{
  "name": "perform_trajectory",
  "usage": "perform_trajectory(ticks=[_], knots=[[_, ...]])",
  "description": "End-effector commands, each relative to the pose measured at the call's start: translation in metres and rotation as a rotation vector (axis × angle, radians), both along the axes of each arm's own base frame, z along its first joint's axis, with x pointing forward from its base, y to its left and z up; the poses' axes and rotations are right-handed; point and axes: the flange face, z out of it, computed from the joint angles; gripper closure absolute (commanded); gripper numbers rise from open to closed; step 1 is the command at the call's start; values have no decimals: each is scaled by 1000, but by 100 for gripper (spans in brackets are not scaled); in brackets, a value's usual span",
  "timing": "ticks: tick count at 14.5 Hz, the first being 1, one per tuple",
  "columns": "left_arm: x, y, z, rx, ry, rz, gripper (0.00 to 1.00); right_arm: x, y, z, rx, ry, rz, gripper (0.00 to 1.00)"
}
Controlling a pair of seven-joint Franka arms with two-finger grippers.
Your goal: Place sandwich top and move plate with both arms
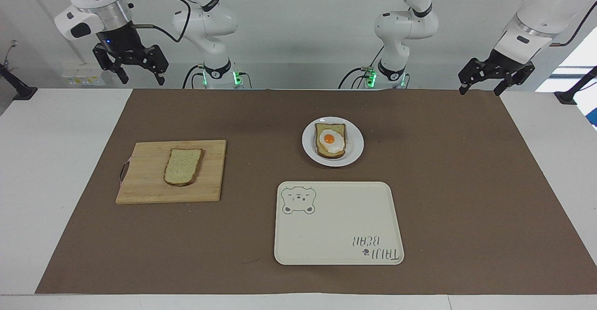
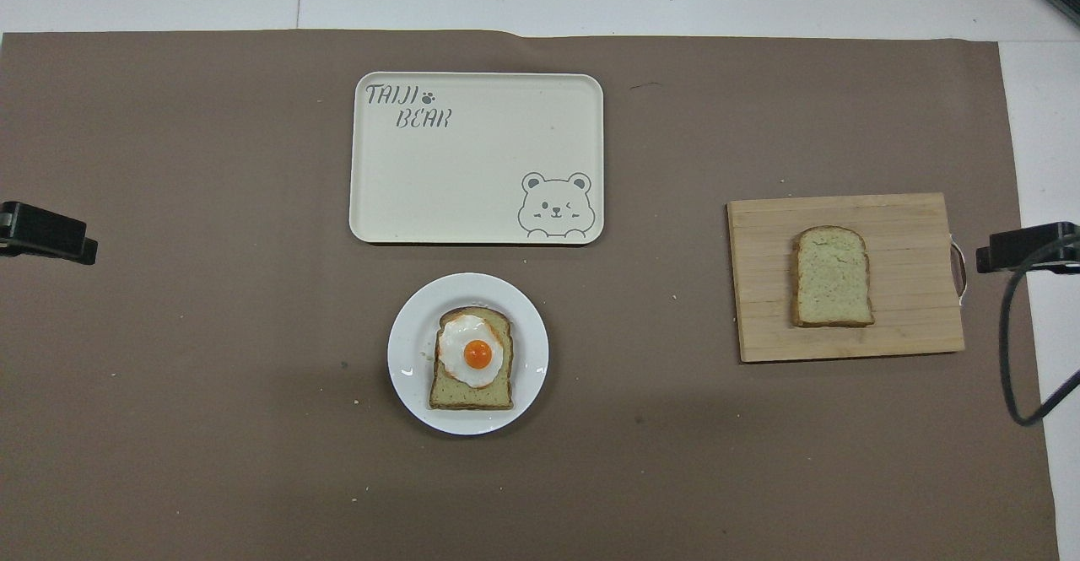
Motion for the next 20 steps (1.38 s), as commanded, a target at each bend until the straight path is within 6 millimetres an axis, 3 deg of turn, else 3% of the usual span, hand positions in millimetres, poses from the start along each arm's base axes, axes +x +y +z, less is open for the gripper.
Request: perform_trajectory(ticks=[1, 20], knots=[[-1, 2, 3, 19, 6, 11, 0, -7, -4, -1, -8, -11, 16, 0], [-1, 2, 3, 19, 6, 11, 0, -3, 2, -9, 7, 2, 19, 0]])
